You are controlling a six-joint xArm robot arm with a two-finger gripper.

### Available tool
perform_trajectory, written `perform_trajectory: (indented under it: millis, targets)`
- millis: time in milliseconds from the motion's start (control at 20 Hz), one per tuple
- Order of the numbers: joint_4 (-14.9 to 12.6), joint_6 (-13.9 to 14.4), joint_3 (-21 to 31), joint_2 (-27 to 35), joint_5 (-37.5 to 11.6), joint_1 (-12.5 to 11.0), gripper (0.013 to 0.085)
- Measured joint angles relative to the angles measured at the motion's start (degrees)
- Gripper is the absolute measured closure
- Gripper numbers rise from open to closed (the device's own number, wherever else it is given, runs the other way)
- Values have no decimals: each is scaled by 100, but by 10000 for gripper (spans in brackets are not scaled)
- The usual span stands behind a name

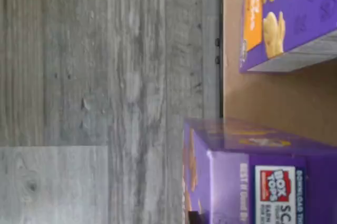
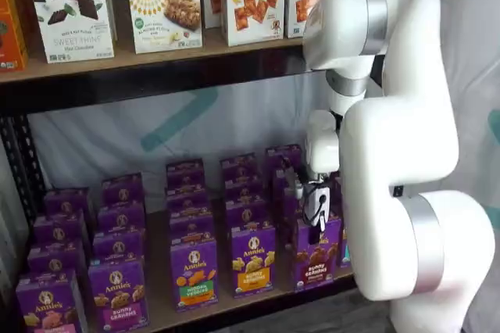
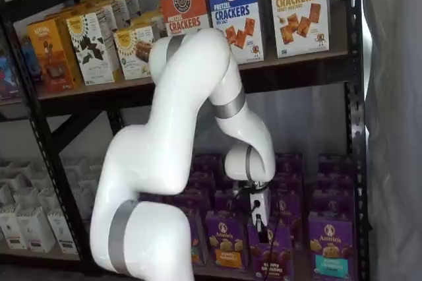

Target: Pick up the purple box with a brown patch in the center, on the bottom shelf, the fifth box from the left

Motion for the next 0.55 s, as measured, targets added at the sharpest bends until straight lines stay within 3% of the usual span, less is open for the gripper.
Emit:
perform_trajectory:
  millis: [400,550]
  targets:
    - [-324,301,1075,-790,-268,-12,650]
    - [-303,309,1495,-1102,-399,19,650]
